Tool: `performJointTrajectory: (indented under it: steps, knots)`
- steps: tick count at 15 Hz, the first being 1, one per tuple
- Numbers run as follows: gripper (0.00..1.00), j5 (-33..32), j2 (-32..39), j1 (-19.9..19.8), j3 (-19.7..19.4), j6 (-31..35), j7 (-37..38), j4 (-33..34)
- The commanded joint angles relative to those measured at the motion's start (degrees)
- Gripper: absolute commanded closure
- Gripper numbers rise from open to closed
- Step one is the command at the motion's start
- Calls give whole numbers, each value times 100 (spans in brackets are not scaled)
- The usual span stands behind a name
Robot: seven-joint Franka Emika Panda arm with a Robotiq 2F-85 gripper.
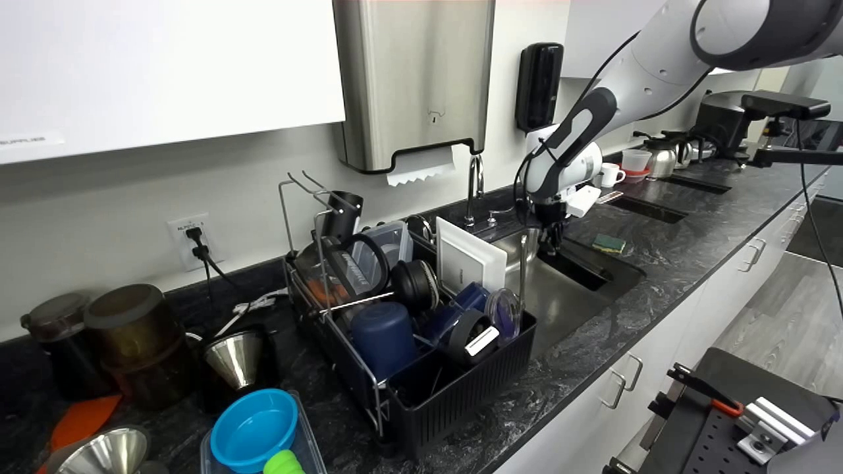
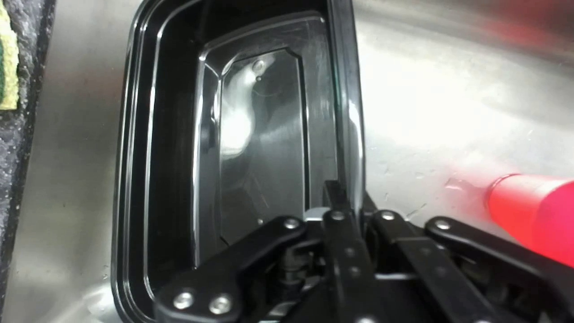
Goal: Remove the black lunchbox from the dish rack and place it in the sink
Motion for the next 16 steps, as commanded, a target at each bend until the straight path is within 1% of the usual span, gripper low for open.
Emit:
performJointTrajectory:
  steps: [1,6,16]
  knots:
    - [98,-364,145,124,-84,158,209,101]
    - [98,-674,362,186,-110,284,315,220]
    - [98,-994,721,234,-147,462,308,365]
